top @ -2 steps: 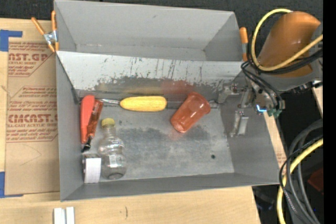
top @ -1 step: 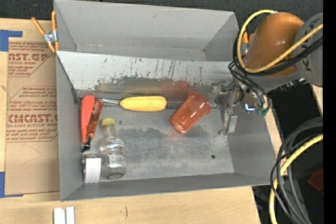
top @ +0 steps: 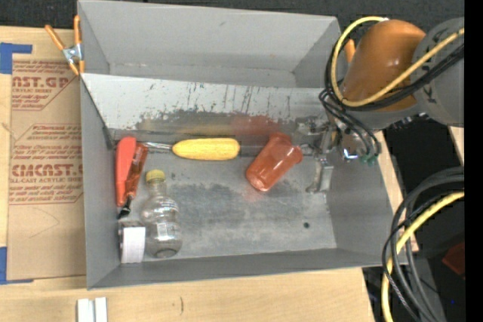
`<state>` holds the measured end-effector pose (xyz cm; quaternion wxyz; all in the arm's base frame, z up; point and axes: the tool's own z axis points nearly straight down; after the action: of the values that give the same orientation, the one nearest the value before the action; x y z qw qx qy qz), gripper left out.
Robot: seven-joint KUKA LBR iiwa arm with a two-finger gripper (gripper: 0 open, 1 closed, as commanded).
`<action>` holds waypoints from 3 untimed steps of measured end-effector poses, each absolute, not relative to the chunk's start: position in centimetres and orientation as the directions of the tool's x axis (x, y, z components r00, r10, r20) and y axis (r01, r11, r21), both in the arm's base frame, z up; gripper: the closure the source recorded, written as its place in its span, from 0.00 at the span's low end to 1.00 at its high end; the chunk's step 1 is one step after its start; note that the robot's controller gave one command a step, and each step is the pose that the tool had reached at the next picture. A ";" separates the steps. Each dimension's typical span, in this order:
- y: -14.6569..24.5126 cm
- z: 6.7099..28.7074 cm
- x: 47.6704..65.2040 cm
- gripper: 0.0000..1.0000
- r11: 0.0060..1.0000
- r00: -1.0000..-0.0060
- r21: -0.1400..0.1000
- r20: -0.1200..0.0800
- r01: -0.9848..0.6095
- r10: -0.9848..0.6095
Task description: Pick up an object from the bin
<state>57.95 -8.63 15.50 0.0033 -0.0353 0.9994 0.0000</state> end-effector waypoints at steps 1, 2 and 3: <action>-9.7 13.3 54.2 0.00 0.974 -0.974 -0.001 0.000 -0.226 -0.226; -7.7 12.7 55.5 0.00 0.966 -0.966 -0.001 -0.002 -0.258 -0.258; -5.9 11.8 56.6 0.00 0.998 -0.998 0.000 0.001 -0.060 -0.060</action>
Offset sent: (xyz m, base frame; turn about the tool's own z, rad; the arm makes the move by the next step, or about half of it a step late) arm 0.0076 0.0423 -0.0357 0.0170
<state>56.65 -5.88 11.79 -0.0008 -0.0298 0.9996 0.0002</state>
